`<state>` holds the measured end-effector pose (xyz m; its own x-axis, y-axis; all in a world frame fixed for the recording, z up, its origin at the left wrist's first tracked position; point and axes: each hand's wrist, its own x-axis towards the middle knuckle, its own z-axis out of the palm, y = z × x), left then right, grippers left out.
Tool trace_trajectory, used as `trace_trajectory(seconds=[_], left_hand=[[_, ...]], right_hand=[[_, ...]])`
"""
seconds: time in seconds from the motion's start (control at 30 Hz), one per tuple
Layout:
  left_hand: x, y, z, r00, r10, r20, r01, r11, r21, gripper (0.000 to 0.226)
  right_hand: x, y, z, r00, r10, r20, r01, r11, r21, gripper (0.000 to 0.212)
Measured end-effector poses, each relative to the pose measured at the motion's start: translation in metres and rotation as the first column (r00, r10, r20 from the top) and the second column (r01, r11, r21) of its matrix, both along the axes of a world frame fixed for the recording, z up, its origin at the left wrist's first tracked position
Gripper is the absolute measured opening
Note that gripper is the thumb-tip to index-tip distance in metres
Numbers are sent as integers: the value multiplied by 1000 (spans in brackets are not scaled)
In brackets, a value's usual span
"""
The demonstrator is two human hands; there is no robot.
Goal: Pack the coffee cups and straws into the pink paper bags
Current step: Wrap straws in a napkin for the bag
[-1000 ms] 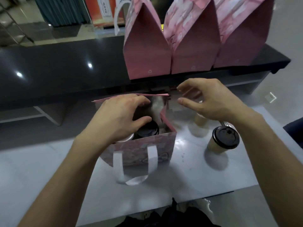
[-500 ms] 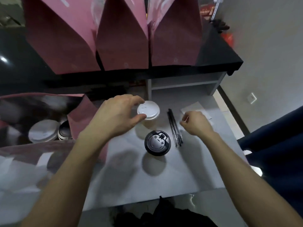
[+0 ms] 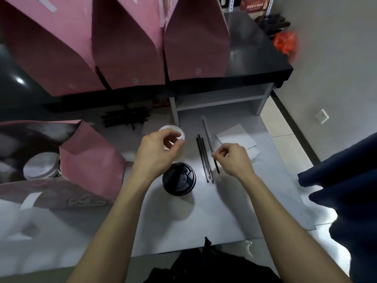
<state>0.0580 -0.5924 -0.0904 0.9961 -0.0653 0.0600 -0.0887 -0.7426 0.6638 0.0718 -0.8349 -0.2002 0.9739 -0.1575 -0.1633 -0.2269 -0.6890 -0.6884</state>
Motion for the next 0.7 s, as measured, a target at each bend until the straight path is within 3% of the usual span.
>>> trace_trajectory(seconds=[0.17,0.27,0.33,0.37,0.43,0.5,0.63,0.7], left_hand=[[18,-35,-17,988,11,-157,-54,961,-272,26],[21,-38,-26,991,36,-132,-76,945,-318,20],[21,-36,-30,992,82,-99,-112,929,-353,19],[21,-34,-31,991,106,-83,-129,923,-362,19],[20,-31,-32,989,129,-68,-145,923,-357,19],[19,-27,-34,989,138,-60,-150,924,-351,19],[17,-26,-37,984,169,-65,-181,924,-337,17],[18,-28,-37,983,171,-70,-185,927,-327,17]], right_hand=[[-15,12,35,972,131,196,-168,967,189,21],[-18,19,32,964,145,224,-220,908,356,13],[-14,18,18,978,80,193,-159,884,441,21],[-10,16,8,984,48,174,-114,913,393,25],[-4,11,-12,994,16,105,-32,989,147,22],[-3,11,-29,1000,-5,-11,5,1000,-8,19],[-4,16,-49,987,13,-162,-22,998,-56,10],[-3,12,-52,980,-11,-198,3,999,-39,15]])
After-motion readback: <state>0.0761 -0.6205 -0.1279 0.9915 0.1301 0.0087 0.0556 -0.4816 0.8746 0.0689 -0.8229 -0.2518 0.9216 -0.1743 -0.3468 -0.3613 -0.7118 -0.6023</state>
